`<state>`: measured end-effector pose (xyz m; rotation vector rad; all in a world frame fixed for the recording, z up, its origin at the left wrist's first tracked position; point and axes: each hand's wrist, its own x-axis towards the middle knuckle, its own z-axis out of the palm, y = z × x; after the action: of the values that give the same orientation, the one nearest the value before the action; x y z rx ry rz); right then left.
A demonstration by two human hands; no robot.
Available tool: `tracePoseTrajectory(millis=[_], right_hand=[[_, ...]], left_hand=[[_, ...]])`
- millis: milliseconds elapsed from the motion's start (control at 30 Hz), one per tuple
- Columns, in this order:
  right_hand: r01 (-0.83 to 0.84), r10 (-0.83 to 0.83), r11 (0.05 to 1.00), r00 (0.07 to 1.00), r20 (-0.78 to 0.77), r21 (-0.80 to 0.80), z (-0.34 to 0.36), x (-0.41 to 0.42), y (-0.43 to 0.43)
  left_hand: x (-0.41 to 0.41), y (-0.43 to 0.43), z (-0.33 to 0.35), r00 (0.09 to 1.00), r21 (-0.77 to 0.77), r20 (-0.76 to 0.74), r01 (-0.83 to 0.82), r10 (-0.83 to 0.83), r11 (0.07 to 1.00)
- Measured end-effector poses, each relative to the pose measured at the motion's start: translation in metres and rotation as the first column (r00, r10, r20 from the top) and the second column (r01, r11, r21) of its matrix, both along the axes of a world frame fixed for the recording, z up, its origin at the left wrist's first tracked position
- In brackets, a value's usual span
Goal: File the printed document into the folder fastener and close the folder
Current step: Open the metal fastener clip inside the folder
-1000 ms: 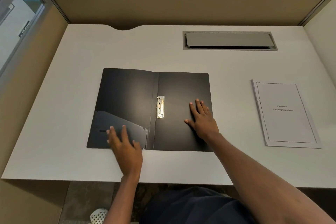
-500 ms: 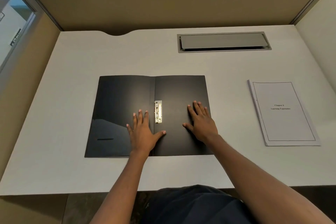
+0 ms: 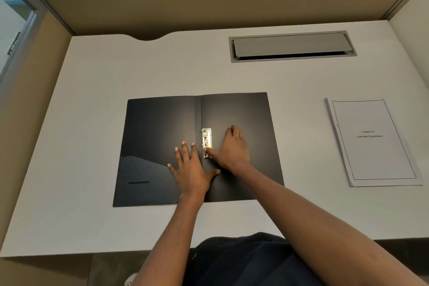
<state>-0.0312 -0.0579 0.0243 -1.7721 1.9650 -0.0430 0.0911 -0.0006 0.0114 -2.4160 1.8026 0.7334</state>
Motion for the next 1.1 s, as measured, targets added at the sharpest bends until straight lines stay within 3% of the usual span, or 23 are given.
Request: tracePoseTrajectory(millis=[367, 900, 1100], right_hand=[[-0.041, 0.044, 0.999, 0.984, -0.171, 0.023, -0.002, 0.011, 0.004], [-0.016, 0.021, 1.000, 0.983, -0.182, 0.025, 0.010, 0.019, -0.001], [0.004, 0.002, 0.997, 0.997, -0.083, 0.072, 0.014, 0.014, -0.006]], left_hand=[[-0.001, -0.004, -0.004, 1.000, 0.027, -0.004, 0.003, -0.003, 1.000], [-0.002, -0.001, -0.003, 1.000, 0.016, 0.004, 0.003, -0.003, 1.000], [-0.002, -0.001, -0.004, 1.000, 0.016, -0.015, -0.004, 0.005, 1.000]])
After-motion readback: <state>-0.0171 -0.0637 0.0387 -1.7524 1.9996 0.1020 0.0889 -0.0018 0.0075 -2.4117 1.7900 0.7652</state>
